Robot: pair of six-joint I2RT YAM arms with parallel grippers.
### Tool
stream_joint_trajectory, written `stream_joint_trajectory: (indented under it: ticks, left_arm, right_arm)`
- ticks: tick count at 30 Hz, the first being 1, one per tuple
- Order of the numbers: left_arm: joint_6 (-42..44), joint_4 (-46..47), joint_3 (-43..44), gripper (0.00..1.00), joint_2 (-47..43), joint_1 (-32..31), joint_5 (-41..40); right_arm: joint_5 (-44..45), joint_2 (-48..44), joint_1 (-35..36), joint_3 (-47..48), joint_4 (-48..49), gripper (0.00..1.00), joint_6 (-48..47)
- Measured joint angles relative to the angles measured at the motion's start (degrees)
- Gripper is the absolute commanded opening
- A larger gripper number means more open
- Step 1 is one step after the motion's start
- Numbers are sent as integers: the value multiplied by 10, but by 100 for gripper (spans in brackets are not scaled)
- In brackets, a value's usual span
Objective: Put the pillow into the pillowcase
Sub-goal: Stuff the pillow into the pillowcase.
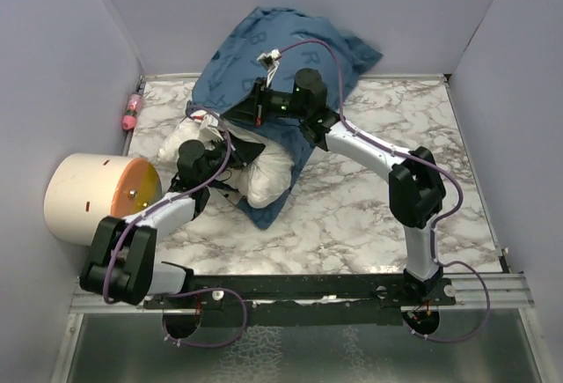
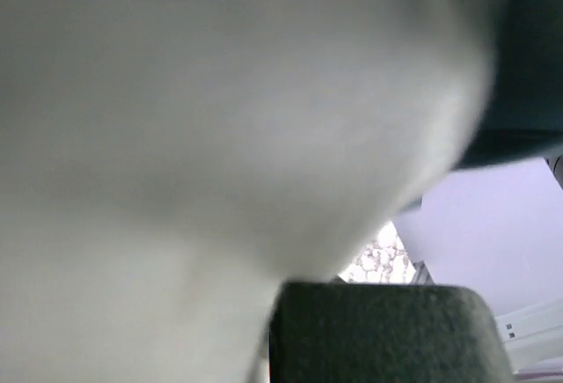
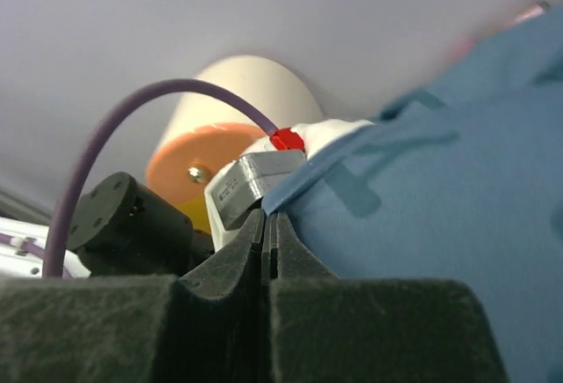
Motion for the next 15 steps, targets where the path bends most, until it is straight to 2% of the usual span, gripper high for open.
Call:
stream_joint_trajectory:
  ticks: [1,5,7,11,15]
  left_arm:
    - [-15,43,-8,0,25,3,7]
    - [-52,153,-33,0,99,9,27]
    - [-59,189,-44,0,115,19,32]
    - [-66,217,-56,0,117,37,33]
    - [-66,219,-58,0,116,48,36]
  right_arm:
    - [8,-2,0,-10,-4,6,-8]
    - [14,-3,2,-39,-47,51,-72]
    - [11,-25,6,-80,-50,64,-106]
    - [27,-151,9,-221,-86,69,-198]
    - [73,-286,-18,-294,-98,70,-269]
